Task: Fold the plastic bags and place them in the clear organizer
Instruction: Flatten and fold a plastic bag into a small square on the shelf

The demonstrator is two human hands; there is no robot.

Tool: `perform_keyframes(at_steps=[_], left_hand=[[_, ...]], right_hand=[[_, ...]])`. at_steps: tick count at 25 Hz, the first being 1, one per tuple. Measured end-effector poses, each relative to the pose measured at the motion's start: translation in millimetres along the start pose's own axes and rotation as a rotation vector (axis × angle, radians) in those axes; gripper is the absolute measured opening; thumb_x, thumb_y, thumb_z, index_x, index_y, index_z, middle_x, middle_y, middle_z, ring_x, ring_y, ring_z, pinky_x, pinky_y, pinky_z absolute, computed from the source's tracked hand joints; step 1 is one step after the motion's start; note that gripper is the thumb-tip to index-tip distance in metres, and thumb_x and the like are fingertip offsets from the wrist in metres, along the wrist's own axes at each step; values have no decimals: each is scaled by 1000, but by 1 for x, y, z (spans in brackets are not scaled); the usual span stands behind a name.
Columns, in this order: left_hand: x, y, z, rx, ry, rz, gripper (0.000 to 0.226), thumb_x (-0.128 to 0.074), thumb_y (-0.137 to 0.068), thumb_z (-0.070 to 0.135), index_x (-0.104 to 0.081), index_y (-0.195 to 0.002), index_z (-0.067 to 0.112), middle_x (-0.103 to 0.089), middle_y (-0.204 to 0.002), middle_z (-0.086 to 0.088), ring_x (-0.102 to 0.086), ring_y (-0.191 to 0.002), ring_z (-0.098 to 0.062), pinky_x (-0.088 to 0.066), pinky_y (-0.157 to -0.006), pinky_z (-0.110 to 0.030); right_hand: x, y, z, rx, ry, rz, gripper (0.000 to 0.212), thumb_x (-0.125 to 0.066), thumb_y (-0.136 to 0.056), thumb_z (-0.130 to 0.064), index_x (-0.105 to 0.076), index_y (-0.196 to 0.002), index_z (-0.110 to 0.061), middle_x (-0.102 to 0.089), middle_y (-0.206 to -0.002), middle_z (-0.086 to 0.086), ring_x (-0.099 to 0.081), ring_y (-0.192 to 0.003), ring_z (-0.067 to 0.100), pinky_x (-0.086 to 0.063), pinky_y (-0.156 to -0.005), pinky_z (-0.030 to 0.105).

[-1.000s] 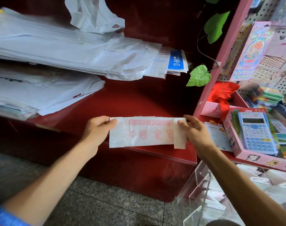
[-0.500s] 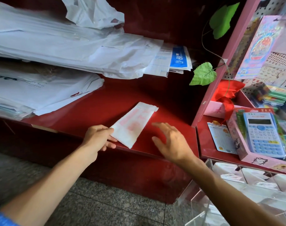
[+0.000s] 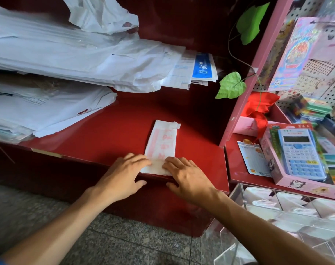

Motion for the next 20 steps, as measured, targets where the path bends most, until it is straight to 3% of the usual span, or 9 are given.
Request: perform_keyframes(at_steps=[2, 5, 8, 11, 13, 14, 16, 17, 20], left_hand=[[-2, 2, 7, -22, -21, 72, 47, -82, -68, 18, -68, -112, 22, -64, -110, 13, -57, -96, -17, -54, -80, -38], [3, 0, 19, -67, -56, 185, 34, -81, -63, 8, -74, -94, 23, -65, -90, 14, -55, -80, -17, -52, -68, -32], [13, 3, 17, -7, 142, 252, 17, -78, -76, 11, -77, -85, 24, -68, -83, 17, -52, -74, -15, -51, -67, -34], [16, 7, 1, 156, 356, 248, 10, -73, -86, 19, -79, -92, 24, -67, -78, 19, -57, -78, -14, -48, -72, -34], [15, 9, -5, 194, 414, 222, 11, -73, -86, 24, -79, -94, 30, -71, -79, 15, -61, -82, -6, -49, -75, -31], [15, 10, -7, 201, 445, 219, 15, -75, -84, 24, -78, -96, 32, -72, -82, 19, -62, -85, -1, -47, -77, -21], [13, 10, -9, 232, 520, 215, 20, -78, -80, 18, -78, -94, 31, -71, -84, 27, -61, -87, 13, -40, -74, -4], [12, 9, -9, 244, 544, 213, 19, -78, -80, 15, -78, -90, 31, -72, -82, 26, -62, -84, 15, -39, -71, -3], [9, 6, -10, 253, 594, 208, 14, -74, -85, 14, -75, -77, 26, -73, -77, 20, -67, -76, 7, -44, -65, -17]], right_hand=[[-1, 3, 0, -1, 26, 35, 50, -67, -85, -33, -53, -129, -14, -54, -136, 4, -51, -117, 28, -45, -97, 41], [3, 5, 4, -26, -60, 90, 43, -64, -87, -37, -56, -125, -18, -63, -125, -2, -56, -107, 25, -48, -90, 40], [13, 9, 16, -88, -285, 184, 25, -62, -89, -33, -67, -112, -25, -70, -110, -11, -60, -96, 14, -48, -86, 36], [16, 13, 28, -161, -415, 203, 23, -67, -89, -26, -72, -112, -26, -71, -105, -16, -56, -95, 5, -42, -89, 24], [17, 15, 32, -191, -489, 205, 20, -67, -91, -22, -74, -110, -26, -67, -86, -27, -55, -84, -1, -39, -78, 15], [17, 15, 34, -209, -532, 214, 18, -67, -92, -20, -75, -107, -24, -63, -73, -29, -55, -75, -2, -37, -70, 12], [18, 13, 38, -243, -605, 223, 13, -67, -93, -20, -77, -101, -23, -62, -64, -22, -53, -59, 1, -38, -58, 17], [16, 12, 41, -270, -632, 222, 11, -66, -93, -21, -76, -97, -23, -63, -63, -15, -50, -56, 3, -40, -56, 23], [9, 12, 47, -353, -721, 210, 15, -66, -93, -24, -71, -82, -16, -55, -59, -2, -41, -52, 5, -36, -52, 30]])
Point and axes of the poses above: each hand's wrist, its own y-axis away from the middle knuckle, its own x-axis out of the back of the hand, z = x × y, the point moved 8 cm from there along -y, towards the middle knuckle
